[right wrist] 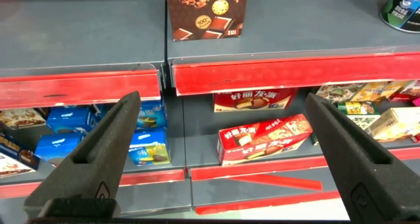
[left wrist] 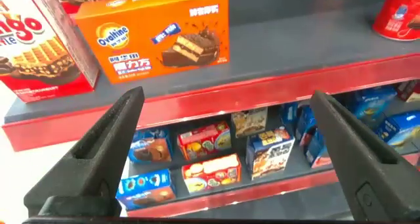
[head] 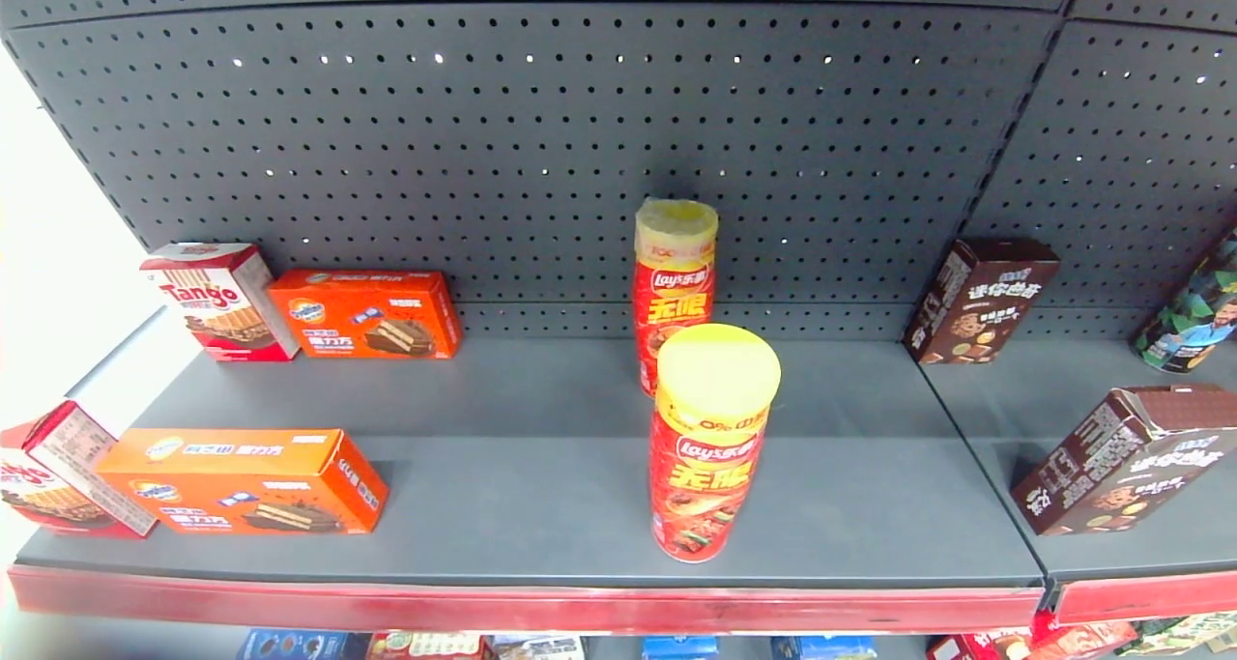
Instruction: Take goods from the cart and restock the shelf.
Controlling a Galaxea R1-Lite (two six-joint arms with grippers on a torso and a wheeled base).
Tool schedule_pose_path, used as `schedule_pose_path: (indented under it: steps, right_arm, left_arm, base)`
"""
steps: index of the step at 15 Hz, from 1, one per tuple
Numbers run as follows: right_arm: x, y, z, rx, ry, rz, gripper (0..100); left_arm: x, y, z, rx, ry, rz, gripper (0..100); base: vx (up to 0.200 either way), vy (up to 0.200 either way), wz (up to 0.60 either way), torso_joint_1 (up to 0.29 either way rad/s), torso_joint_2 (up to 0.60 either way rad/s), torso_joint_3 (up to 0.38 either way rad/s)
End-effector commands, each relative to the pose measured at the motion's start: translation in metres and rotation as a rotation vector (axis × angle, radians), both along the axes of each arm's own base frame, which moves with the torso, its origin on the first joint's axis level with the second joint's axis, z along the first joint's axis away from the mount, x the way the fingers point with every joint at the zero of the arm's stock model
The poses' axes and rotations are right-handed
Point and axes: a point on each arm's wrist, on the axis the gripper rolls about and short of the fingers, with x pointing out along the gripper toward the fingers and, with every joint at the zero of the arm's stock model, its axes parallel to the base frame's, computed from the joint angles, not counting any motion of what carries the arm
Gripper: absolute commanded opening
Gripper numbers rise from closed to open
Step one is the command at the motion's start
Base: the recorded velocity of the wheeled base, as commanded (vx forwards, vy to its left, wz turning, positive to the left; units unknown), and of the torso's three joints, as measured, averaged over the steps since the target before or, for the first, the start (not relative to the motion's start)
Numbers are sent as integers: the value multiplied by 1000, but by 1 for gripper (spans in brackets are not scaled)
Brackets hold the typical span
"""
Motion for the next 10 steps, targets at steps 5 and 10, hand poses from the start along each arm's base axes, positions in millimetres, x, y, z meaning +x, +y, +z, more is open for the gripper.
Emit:
schedule_pose_path:
  steps: [5, 10]
  right_arm:
    - [0, 0, 0, 0, 1, 0, 100]
    - [0, 0, 0, -1, 3, 37, 100]
  left_arm:
    - [0, 5, -6, -57, 51, 242, 100]
    - [0, 5, -6, -29, 48, 238, 100]
  base:
    - [0, 0, 0, 0, 0, 0]
    - [0, 0, 0, 0, 0, 0]
